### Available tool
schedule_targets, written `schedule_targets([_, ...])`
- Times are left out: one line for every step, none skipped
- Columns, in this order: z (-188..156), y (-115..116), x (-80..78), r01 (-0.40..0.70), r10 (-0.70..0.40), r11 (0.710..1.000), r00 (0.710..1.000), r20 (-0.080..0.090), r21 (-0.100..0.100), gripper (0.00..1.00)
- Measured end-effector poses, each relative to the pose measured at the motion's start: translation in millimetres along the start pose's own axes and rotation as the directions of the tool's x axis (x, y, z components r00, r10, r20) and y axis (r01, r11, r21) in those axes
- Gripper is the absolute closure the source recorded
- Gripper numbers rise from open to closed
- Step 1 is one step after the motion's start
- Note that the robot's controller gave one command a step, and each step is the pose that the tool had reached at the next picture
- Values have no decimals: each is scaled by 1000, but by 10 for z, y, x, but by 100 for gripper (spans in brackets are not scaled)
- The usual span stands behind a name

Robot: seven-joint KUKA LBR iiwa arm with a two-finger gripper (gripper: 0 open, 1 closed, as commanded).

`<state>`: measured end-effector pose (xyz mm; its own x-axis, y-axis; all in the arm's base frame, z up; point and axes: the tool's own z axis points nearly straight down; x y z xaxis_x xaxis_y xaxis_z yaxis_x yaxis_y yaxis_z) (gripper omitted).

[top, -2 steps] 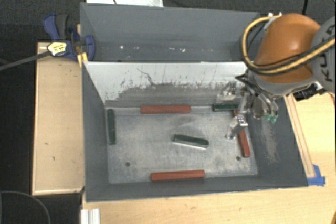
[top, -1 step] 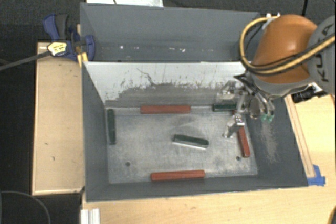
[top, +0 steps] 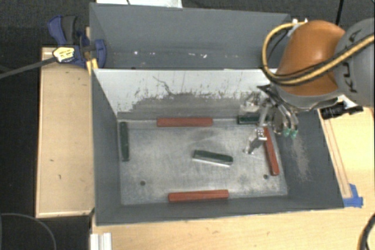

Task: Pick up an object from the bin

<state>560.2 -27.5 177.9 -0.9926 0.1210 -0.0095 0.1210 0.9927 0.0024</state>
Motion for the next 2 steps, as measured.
schedule_targets([104,-152,-124,115,-115,993,993,-9,1,0])
schedule_targets([1031,264,341,230,-230,973,973,-1,0,100])
